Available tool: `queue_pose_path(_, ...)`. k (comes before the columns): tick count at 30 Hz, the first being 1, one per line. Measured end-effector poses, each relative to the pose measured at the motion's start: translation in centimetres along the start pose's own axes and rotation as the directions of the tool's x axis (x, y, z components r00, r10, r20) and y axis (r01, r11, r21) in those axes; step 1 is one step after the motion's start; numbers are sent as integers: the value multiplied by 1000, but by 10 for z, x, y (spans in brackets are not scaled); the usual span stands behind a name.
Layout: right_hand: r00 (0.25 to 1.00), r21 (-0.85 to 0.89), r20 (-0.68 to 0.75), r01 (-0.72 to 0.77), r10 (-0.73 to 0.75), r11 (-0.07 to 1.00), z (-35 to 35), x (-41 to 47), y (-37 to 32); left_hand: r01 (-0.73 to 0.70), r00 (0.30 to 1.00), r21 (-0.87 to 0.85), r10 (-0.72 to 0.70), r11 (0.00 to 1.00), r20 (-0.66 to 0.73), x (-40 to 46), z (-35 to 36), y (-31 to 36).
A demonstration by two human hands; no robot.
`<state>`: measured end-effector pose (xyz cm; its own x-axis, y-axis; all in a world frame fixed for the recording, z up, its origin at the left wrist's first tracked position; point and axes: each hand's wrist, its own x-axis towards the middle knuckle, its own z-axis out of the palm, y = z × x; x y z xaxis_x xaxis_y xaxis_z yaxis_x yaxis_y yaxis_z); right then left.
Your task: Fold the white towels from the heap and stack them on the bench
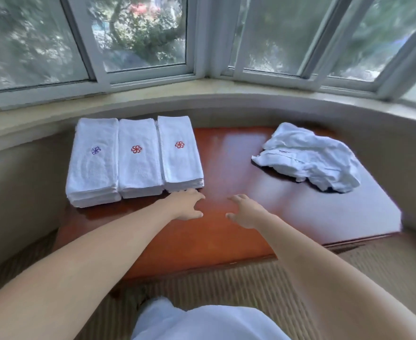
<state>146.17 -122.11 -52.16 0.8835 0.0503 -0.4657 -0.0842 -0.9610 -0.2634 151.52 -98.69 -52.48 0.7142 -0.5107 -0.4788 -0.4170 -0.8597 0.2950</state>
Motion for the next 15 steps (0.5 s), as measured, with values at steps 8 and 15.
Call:
queue_pose_path(8, 979, 113, -101, -164, 175, 980, -34, -83, 119, -181, 981, 122, 188, 976, -48, 37, -20, 149)
queue_pose_path(15, 945, 232, -130, -265, 300, 936, -43, -104, 201, -306, 949, 232, 315, 923, 0, 94, -23, 233)
